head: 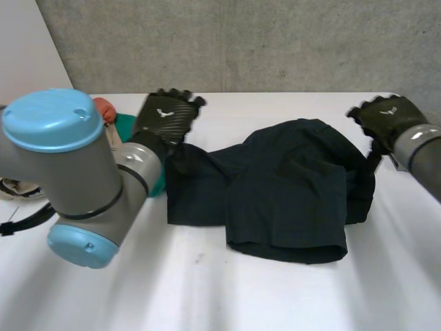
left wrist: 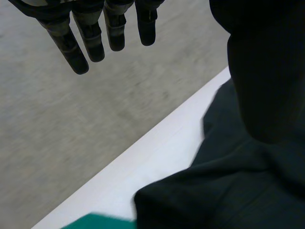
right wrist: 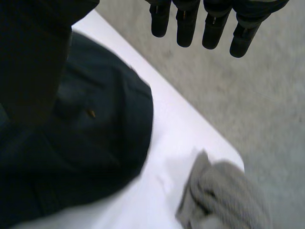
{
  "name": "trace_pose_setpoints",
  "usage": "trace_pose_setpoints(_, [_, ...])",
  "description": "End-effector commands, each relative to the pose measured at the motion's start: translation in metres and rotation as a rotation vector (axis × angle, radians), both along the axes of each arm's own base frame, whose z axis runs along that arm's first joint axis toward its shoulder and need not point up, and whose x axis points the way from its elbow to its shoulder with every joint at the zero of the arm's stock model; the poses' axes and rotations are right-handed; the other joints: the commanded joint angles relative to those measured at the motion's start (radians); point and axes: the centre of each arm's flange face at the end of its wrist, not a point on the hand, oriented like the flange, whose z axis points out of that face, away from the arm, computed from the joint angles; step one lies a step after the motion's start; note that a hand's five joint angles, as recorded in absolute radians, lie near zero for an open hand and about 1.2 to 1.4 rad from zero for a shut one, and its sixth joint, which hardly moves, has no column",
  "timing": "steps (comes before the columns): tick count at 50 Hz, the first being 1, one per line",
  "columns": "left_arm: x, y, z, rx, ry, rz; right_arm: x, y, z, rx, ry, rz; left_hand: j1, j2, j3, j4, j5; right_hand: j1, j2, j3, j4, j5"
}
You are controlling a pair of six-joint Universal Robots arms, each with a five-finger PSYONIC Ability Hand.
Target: Fold the laundry.
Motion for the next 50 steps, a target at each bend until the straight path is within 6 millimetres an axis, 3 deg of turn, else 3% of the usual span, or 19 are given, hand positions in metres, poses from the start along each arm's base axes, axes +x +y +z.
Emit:
trace_pose_setpoints(1, [-0.033, 0.029, -0.012, 0.107, -0.025, -0.19, -0.05, -0.032, -0.029, 0.098, -0.017, -0.056, -0.021, -0.028, -0.034, -0.023, -0.05, -0.04, -0.028, -0.031, -0.032, -0.047])
trace_pose_setpoints(9, [-0.076, 0.051, -0.025, 0.132, -0.026, -0.346, -0.075, -0.049, -0.06, 0.183, -0.115, 0.015, -0.021, -0.028, -0.034, -0.023, -0.05, -0.04, -0.028, -0.031, -0.032, -0.047])
trace_pose_setpoints(20, [-0.119, 0.075, -0.045, 0.101, -0.057, -0.467, -0.076, -0.06, -0.09, 0.229, -0.319, 0.123, -0.021, -0.028, -0.034, -0.023, -0.05, 0.171, 0.183, 0.18, 0.179, 0.164])
trace_pose_setpoints(27, [-0.129, 0.09, -0.053, 0.086, -0.092, -0.558, -0.069, -0.066, -0.099, 0.205, -0.363, 0.138, -0.021, -0.028, -0.034, -0.023, -0.05, 0.271, 0.283, 0.28, 0.279, 0.264])
trace_pose_setpoints(35, [-0.136, 0.108, -0.063, 0.086, -0.118, -0.663, -0.048, -0.062, -0.118, 0.211, -0.39, 0.204, -0.021, -0.028, -0.034, -0.023, -0.05, 0.385, 0.398, 0.394, 0.394, 0.378])
trace_pose_setpoints(39, [-0.138, 0.112, -0.067, 0.068, -0.141, -0.676, -0.041, -0.059, -0.122, 0.214, -0.379, 0.225, -0.021, -0.028, -0.034, -0.023, -0.05, 0.5, 0.512, 0.508, 0.508, 0.492])
trace_pose_setpoints(42, [-0.14, 0.112, -0.071, 0.052, -0.159, -0.681, -0.039, -0.059, -0.121, 0.211, -0.375, 0.231, -0.021, -0.028, -0.034, -0.023, -0.05, 0.728, 0.741, 0.737, 0.736, 0.721])
trace_pose_setpoints(46, [-0.142, 0.113, -0.079, 0.037, -0.196, -0.689, -0.038, -0.057, -0.119, 0.213, -0.38, 0.238, 0.17, 0.163, 0.157, 0.168, 0.141, 1.086, 1.099, 1.095, 1.095, 1.079])
trace_pose_setpoints(49, [-0.144, 0.114, -0.086, 0.036, -0.234, -0.693, -0.037, -0.056, -0.114, 0.208, -0.38, 0.253, 0.603, 0.596, 0.591, 0.601, 0.575, 1.181, 1.194, 1.19, 1.19, 1.174])
trace_pose_setpoints(50, [-0.144, 0.115, -0.088, 0.029, -0.257, -0.695, -0.036, -0.056, -0.113, 0.209, -0.381, 0.257, 0.977, 0.97, 0.964, 0.975, 0.948, 1.181, 1.194, 1.19, 1.19, 1.174])
